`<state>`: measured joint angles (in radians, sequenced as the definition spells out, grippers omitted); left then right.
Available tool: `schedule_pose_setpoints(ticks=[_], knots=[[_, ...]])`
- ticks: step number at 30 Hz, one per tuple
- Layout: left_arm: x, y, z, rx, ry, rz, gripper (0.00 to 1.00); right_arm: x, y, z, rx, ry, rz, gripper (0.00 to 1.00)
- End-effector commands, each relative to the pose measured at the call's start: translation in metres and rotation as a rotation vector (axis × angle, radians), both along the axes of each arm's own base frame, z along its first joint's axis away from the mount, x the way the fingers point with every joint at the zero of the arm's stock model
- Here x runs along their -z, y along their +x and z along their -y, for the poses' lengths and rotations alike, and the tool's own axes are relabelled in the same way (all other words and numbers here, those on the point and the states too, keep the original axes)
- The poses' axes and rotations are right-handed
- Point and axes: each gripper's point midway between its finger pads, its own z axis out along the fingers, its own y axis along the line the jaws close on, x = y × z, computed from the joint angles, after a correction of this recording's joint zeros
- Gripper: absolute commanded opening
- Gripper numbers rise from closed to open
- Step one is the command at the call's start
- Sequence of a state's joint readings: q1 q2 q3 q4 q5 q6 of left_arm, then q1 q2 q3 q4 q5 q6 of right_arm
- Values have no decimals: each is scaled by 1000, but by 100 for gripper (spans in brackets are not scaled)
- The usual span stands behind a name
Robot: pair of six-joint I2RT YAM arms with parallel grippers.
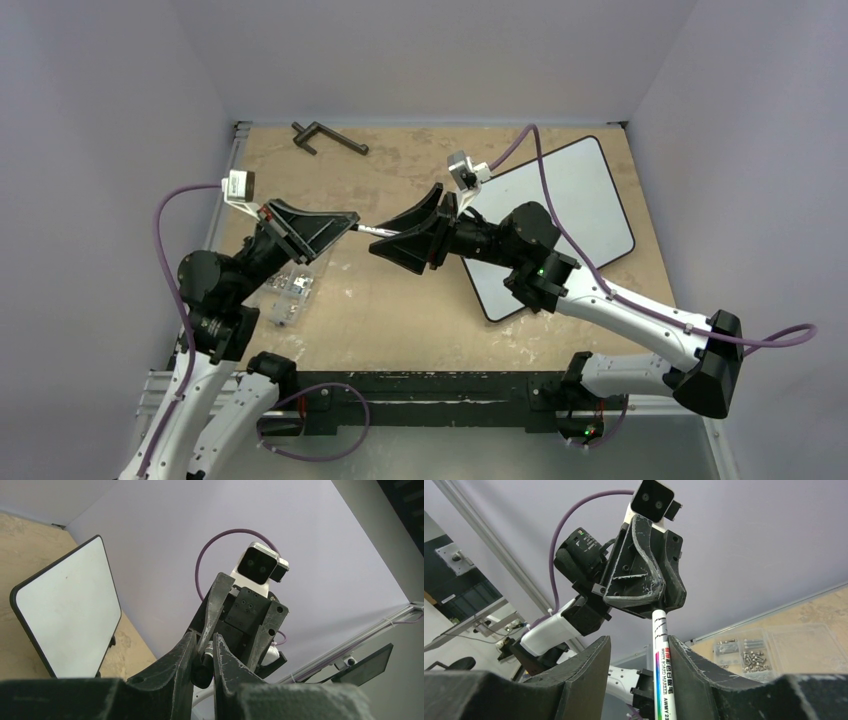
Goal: Write a sentence on the whiteboard
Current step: Pass from the left arm to the right
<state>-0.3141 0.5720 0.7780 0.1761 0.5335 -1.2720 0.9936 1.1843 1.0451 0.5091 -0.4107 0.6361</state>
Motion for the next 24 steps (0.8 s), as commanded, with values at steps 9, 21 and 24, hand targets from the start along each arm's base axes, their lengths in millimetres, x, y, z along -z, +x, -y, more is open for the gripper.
schedule_pose_setpoints(ticks=[9,21,24], knots=[[21,19,-16,-136,32,-90,0,-77,-36,34,-56,217,185,43],[27,27,-16,-140,-5,-113,0,-74,-30,22,-67,215,171,34],[30,29,-17,-148,-21,-119,0,-73,-27,18,-68,215,167,34]])
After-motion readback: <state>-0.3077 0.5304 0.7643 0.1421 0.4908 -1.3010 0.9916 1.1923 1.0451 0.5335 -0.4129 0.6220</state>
